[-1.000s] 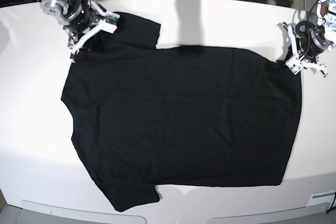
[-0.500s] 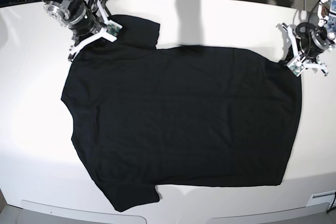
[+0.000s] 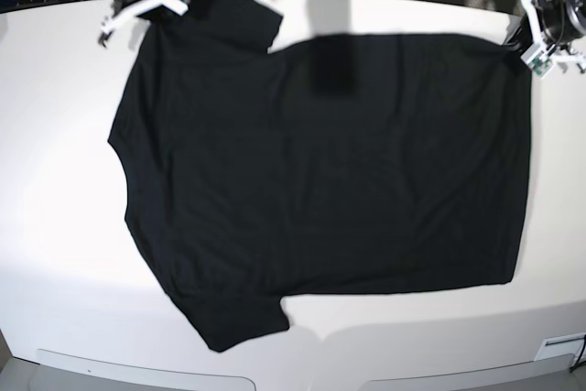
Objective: Fold the T-shirt properly
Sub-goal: 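Grasp the shoulder corners with both grippers and drag the shirt toward the arms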
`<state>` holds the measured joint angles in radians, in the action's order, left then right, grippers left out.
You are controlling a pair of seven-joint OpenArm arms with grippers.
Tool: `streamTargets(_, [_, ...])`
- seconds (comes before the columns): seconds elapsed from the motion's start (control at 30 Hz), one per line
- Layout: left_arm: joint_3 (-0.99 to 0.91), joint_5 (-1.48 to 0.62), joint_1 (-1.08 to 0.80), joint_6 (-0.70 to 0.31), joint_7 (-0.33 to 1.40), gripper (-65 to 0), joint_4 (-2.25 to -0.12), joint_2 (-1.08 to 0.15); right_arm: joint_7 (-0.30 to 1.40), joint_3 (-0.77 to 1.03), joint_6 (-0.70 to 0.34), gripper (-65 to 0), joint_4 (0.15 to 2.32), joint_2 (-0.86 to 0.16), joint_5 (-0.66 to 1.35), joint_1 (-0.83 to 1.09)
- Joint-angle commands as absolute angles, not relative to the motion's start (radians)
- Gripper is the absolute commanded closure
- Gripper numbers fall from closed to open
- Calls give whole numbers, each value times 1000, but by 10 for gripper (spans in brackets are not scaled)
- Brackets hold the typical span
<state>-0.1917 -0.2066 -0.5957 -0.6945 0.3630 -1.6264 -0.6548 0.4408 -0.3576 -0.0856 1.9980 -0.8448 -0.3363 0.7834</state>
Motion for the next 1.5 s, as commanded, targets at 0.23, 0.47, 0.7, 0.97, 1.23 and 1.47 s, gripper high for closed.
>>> streamTargets(0.23, [-419, -213, -717, -698, 311, 0, -1802, -566, 427, -195, -57, 0, 2123, -859, -336, 944])
streamTargets(0.47, [-429, -162, -626, -698, 276, 0, -1806, -523, 402, -146, -63, 0, 2116, -853, -169, 822])
streamTargets(0.7, [-428, -119, -471, -698, 276, 0, -1743, -443, 332, -147, -144, 0, 2021, -760, -83, 602])
streamTargets(0.97, [-422, -67, -249, -698, 281, 0, -1562, -410, 314, -206, -169, 0, 1911, -690, -41, 381])
streamTargets(1.23, [-412, -67, -115, -698, 292, 0, -1430, -413, 313, -278, -169, 0, 1752, -641, -44, 241])
streamTargets(1.47, [-255, 59, -30, -698, 288, 0, -1318, -416, 312, -278, -186, 0, 1694, -624, -44, 179])
